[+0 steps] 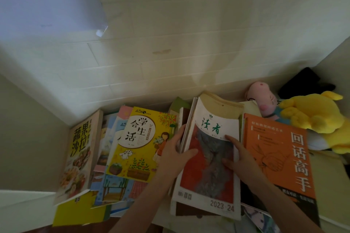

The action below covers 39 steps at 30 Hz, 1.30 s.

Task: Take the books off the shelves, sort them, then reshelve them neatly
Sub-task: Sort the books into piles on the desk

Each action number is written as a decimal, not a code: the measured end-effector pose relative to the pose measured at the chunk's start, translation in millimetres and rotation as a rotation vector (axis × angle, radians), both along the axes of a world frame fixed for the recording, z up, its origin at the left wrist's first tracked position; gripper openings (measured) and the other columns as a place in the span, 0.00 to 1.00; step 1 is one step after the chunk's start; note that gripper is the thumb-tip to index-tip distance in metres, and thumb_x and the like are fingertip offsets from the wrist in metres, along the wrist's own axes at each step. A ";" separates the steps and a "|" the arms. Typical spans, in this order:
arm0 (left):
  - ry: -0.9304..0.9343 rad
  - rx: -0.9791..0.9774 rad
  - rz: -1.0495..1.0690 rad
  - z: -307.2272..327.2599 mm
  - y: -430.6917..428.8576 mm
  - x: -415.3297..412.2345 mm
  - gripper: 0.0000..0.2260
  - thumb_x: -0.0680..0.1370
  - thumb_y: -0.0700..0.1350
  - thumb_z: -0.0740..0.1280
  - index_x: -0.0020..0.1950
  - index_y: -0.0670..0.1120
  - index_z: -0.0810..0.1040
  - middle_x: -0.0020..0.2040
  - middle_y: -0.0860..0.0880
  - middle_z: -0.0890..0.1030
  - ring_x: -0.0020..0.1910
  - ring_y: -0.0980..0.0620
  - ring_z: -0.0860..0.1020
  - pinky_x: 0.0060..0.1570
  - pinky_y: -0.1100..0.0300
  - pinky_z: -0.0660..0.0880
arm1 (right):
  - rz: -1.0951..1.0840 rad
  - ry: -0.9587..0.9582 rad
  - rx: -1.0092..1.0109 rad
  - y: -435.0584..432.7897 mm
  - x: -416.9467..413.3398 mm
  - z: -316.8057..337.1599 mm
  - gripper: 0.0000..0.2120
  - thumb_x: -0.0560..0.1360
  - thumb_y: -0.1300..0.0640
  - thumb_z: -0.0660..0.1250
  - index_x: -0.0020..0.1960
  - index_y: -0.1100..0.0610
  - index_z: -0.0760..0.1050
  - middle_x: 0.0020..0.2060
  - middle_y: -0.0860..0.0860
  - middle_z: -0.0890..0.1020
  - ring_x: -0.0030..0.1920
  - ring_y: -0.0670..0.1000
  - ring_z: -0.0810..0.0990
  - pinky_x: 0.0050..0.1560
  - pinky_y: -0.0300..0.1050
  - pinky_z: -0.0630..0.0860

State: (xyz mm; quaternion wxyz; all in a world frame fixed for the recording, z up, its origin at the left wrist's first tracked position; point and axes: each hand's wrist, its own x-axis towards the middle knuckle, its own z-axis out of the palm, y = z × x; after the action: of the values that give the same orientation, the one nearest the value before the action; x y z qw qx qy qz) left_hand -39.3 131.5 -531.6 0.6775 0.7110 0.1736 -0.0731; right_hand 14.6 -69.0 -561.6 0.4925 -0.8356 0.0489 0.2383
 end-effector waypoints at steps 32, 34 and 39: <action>-0.482 0.271 0.032 58.7 61.5 -28.3 0.43 0.75 0.44 0.67 0.75 0.59 0.35 0.69 0.75 0.58 0.63 0.76 0.65 0.53 0.77 0.70 | 0.046 -0.261 0.493 43.6 -5.8 76.4 0.30 0.65 0.52 0.78 0.62 0.42 0.68 0.57 0.45 0.81 0.60 0.48 0.79 0.56 0.50 0.80; -0.472 0.288 0.066 48.4 60.4 -29.0 0.46 0.73 0.43 0.71 0.75 0.57 0.36 0.65 0.81 0.57 0.63 0.79 0.62 0.53 0.79 0.69 | 0.057 -0.263 0.475 45.0 -6.9 74.2 0.36 0.60 0.44 0.80 0.62 0.39 0.66 0.58 0.45 0.79 0.62 0.46 0.77 0.57 0.51 0.79; -0.375 0.187 0.173 42.5 53.3 -22.3 0.32 0.64 0.59 0.70 0.60 0.80 0.58 0.61 0.65 0.73 0.61 0.61 0.74 0.53 0.58 0.78 | 0.011 -0.170 0.470 47.8 -9.7 72.8 0.28 0.61 0.51 0.80 0.56 0.43 0.71 0.50 0.44 0.82 0.54 0.46 0.81 0.47 0.39 0.80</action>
State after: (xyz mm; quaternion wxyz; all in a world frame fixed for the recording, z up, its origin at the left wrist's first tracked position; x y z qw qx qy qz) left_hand -61.6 184.8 -489.1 0.6326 0.7545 0.1109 0.1350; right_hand 4.9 -21.3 -488.7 0.6744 -0.7154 -0.0543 0.1745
